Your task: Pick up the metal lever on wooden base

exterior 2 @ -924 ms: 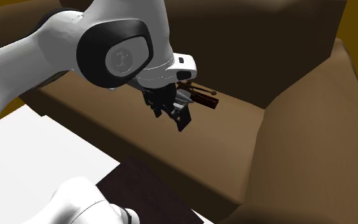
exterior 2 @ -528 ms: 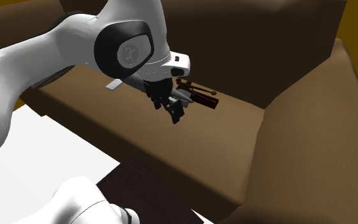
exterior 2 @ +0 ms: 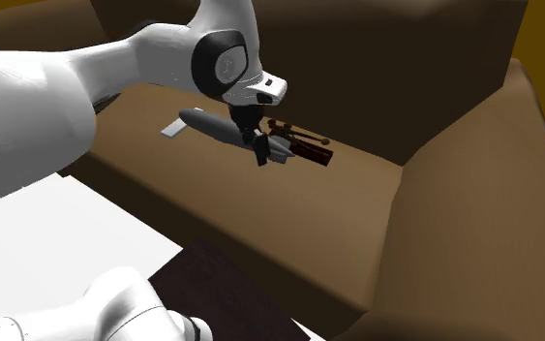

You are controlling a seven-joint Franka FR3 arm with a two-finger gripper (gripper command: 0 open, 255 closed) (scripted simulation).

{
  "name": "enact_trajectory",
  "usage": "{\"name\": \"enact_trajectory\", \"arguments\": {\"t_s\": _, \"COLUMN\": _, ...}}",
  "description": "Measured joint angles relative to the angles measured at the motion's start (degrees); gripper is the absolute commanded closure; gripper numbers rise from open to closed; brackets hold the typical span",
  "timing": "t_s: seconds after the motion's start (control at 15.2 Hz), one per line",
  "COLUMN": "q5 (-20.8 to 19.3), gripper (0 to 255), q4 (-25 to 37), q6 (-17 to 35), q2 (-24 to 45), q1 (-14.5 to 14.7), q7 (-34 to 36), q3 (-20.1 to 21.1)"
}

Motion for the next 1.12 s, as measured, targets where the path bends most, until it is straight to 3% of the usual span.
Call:
{"name": "enact_trajectory", "arguments": {"t_s": 0.53, "q5": -2.9, "gripper": 0, "q4": 11.48, "q6": 4.57, "q2": 17.82, "q1": -2.97, "q7": 21.66, "q3": 6.43}}
{"name": "enact_trajectory", "arguments": {"t_s": 0.79, "q5": -6.37, "gripper": 0, "q4": 19.75, "q6": 5.39, "q2": 28.2, "q1": -2.67, "q7": 32.84, "q3": 8.03}}
{"name": "enact_trajectory", "arguments": {"t_s": 1.12, "q5": -10.45, "gripper": 0, "q4": 31.35, "q6": 4.78, "q2": 40.55, "q1": -0.89, "q7": 44.35, "q3": 7.2}}
